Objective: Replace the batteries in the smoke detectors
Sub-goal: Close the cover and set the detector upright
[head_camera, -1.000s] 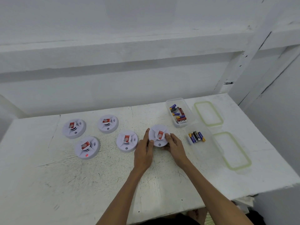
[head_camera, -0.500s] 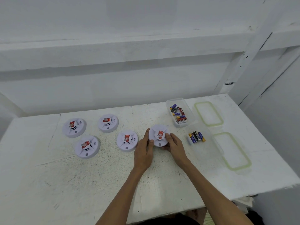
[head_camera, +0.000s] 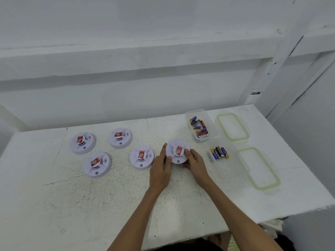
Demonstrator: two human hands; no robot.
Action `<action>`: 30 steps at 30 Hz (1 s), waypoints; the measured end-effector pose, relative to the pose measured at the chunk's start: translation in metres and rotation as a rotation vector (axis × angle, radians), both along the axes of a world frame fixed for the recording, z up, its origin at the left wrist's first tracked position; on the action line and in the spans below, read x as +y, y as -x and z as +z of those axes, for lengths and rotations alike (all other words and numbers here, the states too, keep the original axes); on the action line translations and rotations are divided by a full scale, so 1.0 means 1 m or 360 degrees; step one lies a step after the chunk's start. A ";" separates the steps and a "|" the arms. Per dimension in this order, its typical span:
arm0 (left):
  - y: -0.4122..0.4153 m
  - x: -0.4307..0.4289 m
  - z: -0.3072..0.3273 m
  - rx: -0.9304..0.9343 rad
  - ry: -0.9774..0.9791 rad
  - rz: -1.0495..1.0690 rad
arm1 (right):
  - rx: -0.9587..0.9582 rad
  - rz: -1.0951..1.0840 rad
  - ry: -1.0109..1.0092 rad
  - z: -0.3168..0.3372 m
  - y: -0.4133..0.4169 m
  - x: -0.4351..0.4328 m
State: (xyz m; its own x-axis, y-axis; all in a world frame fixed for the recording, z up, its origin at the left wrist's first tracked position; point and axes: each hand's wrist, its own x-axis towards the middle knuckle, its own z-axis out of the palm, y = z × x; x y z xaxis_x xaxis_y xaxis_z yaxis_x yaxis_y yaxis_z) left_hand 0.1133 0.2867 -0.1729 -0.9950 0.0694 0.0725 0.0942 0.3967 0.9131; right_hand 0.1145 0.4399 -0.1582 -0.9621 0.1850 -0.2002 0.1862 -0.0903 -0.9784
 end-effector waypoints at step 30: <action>0.000 0.000 0.001 0.0003 -0.0028 0.0002 | 0.0006 0.0011 0.0000 -0.002 0.001 0.000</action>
